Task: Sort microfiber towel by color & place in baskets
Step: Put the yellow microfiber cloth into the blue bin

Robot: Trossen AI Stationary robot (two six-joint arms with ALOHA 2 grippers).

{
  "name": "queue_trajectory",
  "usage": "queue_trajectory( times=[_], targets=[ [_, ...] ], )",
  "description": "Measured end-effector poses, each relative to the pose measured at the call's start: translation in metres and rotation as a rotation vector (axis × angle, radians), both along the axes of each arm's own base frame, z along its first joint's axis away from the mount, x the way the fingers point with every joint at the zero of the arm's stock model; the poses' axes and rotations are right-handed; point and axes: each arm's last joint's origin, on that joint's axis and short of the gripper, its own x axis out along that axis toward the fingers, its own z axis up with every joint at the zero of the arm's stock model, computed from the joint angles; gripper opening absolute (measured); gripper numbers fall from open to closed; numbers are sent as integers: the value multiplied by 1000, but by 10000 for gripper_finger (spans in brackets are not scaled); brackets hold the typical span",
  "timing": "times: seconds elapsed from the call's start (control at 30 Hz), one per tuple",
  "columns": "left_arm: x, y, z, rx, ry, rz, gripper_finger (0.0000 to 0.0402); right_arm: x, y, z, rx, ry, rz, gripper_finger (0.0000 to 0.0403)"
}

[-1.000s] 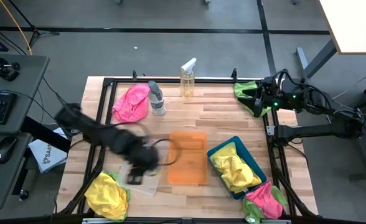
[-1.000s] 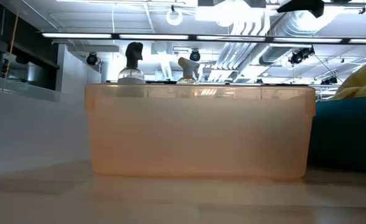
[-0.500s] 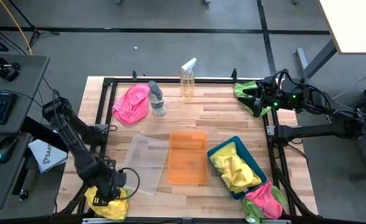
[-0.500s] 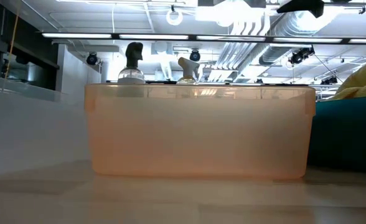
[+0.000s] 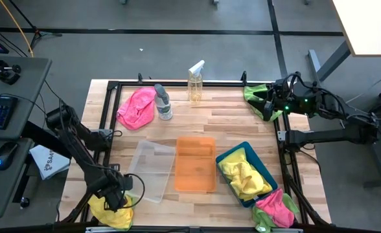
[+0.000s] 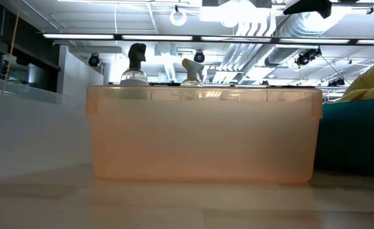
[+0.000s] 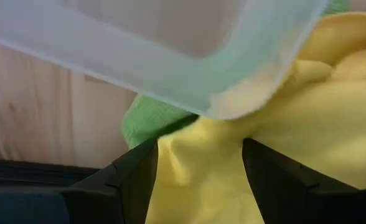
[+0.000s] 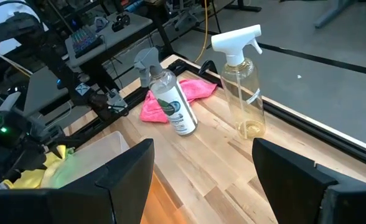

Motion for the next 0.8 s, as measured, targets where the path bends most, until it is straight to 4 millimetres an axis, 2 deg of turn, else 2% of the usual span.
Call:
queue_trajectory(
  times=[0.1, 0.17, 0.23, 0.33, 0.37, 0.47, 0.6, 0.7, 0.8],
  targets=[
    [0, 0, -3, -15, -8, -9, 212, 0, 0, 0, 0, 0, 0, 268],
    [-1, 0, -4, -21, 5, -10, 188, 0, 0, 0, 0, 0, 0, 268],
    [-1, -1, -4, -29, 6, -11, 145, 0, 0, 0, 0, 0, 0, 268],
    [0, -2, -1, -64, -5, -10, 42, 0, 0, 0, 0, 0, -1, 268],
    [-1, -2, 1, -78, -7, -4, 22, 0, 0, 0, 0, 0, 0, 268],
    [-1, -1, 14, -158, -10, -1, 11, 0, 0, 0, 0, 0, -1, 268],
    [0, 5, 55, -330, -65, -24, 3, 0, 0, 0, 0, 0, -1, 268],
    [2, 18, 101, -469, -170, 8, 1, 0, 0, 0, 0, 0, -1, 268],
    [7, 40, 149, -576, -310, 109, 1, 0, 0, 0, 0, 0, -1, 268]
  ],
)
